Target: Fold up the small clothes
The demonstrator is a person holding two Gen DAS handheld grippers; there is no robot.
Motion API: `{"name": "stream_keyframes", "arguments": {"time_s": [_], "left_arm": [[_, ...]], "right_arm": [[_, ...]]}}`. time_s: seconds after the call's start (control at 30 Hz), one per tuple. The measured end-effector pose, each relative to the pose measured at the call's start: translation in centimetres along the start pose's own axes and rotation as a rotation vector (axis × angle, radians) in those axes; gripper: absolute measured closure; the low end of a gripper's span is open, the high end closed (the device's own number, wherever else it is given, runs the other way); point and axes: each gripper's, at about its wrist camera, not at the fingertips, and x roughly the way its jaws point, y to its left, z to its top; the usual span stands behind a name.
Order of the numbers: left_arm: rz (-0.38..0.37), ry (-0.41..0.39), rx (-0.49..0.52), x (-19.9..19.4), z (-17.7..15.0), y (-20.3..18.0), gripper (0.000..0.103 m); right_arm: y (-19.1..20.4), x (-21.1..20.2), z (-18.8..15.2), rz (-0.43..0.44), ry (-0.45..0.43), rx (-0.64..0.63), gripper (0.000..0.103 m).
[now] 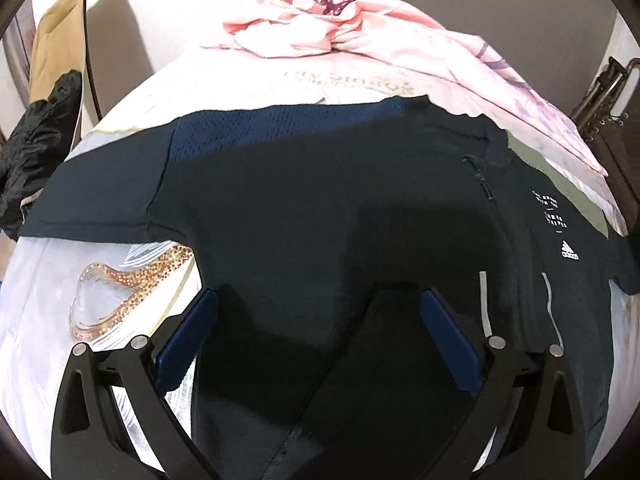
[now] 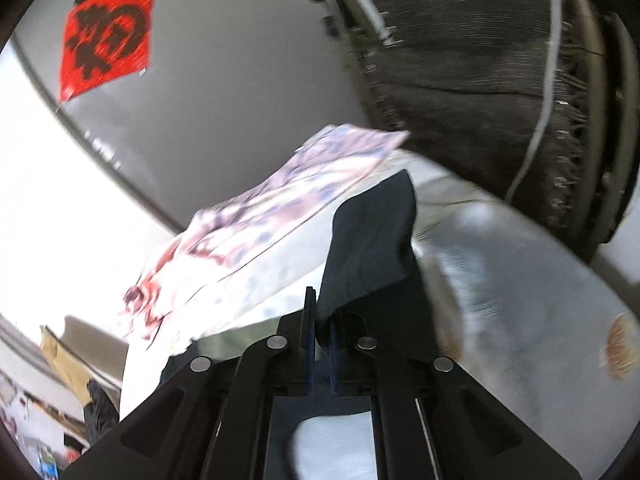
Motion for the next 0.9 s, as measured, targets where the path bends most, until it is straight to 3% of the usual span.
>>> {"name": "stream_keyframes", "arguments": {"time_s": [0.13, 0.33, 0.5, 0.63, 0.8, 0.9], "left_arm": [[0.004, 0.015, 0.036, 0.4, -0.3, -0.6, 0.005], [-0.077, 0.003, -0.021, 0.3, -0.4, 0.7, 0.005], [-0.099, -0.005, -0.031, 0.1, -0.5, 1.0, 0.005], [-0.105, -0.006, -0.038, 0.0, -0.6, 1.1, 0.005], [-0.088, 0.001, -0.025, 0.1, -0.5, 0.8, 0.005], [-0.07, 0.027, -0.003, 0.2, -0.3, 0.2, 0.005]], "right_arm": [[4.7, 0.8, -2.0, 0.038, 0.033, -0.069, 0.097], [11.1, 2.6, -5.6, 0.098, 0.095, -0.152, 0.097], [15.7, 4.3, -9.7, 0.123, 0.163, -0.237, 0.097], [17.1, 6.4, -13.3, 0.121, 0.231, -0.252, 0.097], [17.3, 9.2, -18.5, 0.068, 0.363, -0.366, 0.094], [17.3, 9.1, -20.2, 0.055, 0.359, -0.44, 0.094]]}}
